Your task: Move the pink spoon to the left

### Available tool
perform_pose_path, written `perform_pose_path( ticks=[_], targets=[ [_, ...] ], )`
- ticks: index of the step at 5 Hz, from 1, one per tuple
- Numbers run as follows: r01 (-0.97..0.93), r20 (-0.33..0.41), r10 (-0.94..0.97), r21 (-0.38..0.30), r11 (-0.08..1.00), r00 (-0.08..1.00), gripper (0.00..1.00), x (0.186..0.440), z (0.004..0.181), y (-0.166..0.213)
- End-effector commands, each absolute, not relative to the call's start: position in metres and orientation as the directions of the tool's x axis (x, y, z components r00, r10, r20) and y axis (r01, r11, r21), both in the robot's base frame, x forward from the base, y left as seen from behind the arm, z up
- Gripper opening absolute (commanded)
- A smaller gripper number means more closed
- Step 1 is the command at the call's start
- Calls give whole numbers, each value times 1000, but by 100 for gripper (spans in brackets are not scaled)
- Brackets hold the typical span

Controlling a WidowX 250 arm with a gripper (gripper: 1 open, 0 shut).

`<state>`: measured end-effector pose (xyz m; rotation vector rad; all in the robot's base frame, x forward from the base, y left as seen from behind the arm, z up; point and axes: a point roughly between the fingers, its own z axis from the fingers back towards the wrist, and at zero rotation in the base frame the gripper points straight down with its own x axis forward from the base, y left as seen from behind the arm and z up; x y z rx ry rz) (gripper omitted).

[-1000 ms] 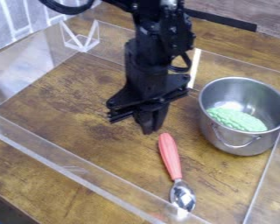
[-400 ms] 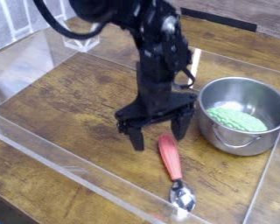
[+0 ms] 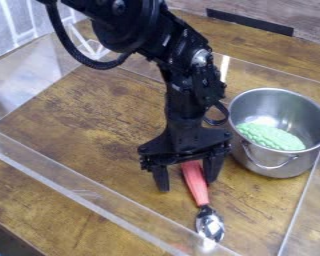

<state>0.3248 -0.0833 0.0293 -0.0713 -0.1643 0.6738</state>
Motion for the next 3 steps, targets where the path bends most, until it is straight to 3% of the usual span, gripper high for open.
perform_pose_path(
  ticks=[1,3],
  targets=[
    [-538,192,564,-173,825,803,100,342,64,-84],
    [-536,194,572,-212,818,797,100,353,78,-66]
  ],
)
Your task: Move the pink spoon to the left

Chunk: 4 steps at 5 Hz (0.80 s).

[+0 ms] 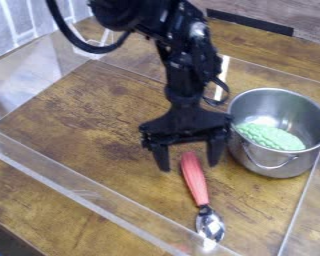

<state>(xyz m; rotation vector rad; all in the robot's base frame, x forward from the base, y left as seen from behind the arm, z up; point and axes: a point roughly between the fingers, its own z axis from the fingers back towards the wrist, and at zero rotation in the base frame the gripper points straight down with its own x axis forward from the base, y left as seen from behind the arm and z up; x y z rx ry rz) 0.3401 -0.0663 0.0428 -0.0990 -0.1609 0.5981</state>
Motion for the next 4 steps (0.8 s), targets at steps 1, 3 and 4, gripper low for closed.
perform_pose_path(
  ticks=[1,3,4],
  targets=[
    [-629,178,667,-228,743,723,100,355,79,-56],
    [-551,150,587,-223,804,795,100,364,57,-78],
    [-590,136,624,-222,776,770,100,352,50,-79]
  ],
)
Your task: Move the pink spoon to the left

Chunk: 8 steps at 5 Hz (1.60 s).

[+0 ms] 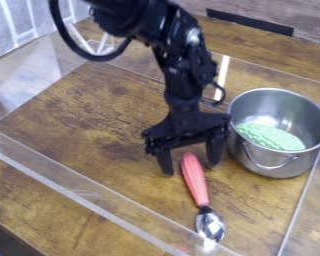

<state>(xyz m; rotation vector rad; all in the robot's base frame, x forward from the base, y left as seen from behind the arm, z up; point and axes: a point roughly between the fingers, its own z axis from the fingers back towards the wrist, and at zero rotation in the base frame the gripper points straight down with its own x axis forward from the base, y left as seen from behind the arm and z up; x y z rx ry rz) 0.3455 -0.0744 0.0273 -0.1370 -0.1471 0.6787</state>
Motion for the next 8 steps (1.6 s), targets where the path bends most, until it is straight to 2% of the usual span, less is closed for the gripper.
perform_pose_path(
  ticks=[1,3,5,7,8],
  targets=[
    [-616,131,650,-225,755,749,100,342,50,-79],
    [-518,184,554,-211,829,812,100,335,56,-91],
    [-552,243,590,-210,807,770,100,343,74,-97],
    [-604,225,644,-226,765,731,100,351,86,-93],
    [-579,220,615,-211,788,757,100,347,71,-104]
  ],
)
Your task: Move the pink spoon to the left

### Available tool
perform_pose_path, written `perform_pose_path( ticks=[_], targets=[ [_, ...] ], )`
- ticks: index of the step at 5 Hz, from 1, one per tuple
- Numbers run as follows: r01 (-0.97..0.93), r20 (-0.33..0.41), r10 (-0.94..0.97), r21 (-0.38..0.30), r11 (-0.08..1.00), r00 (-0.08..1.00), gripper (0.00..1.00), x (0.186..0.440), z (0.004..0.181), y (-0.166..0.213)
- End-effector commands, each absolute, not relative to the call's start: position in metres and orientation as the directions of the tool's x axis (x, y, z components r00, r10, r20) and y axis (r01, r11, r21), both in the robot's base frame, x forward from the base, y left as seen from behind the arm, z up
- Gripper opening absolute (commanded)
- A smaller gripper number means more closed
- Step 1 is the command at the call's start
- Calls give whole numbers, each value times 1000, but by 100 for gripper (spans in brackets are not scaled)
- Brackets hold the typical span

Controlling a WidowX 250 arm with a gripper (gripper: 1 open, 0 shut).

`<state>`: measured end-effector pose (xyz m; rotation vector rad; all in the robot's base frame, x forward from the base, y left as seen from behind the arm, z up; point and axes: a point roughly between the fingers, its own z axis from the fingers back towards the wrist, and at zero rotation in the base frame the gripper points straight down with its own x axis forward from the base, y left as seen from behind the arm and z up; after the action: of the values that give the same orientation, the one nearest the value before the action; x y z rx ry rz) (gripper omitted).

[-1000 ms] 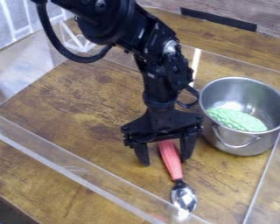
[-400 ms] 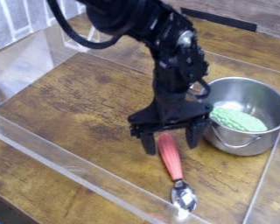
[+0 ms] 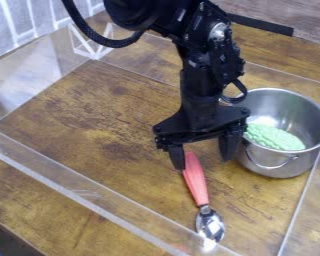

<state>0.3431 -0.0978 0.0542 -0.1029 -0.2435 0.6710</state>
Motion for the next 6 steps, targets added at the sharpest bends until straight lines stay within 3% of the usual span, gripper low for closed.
perform_pose_path(
  ticks=[1,2,3,6],
  targets=[
    [-552,215,584,-195,811,783,100,342,56,-114],
    [-472,210,503,-182,863,838,100,345,42,-106],
    [-381,211,414,-179,907,886,0,350,36,-98],
    [-410,215,429,-131,903,877,0,346,52,-99]
  ],
)
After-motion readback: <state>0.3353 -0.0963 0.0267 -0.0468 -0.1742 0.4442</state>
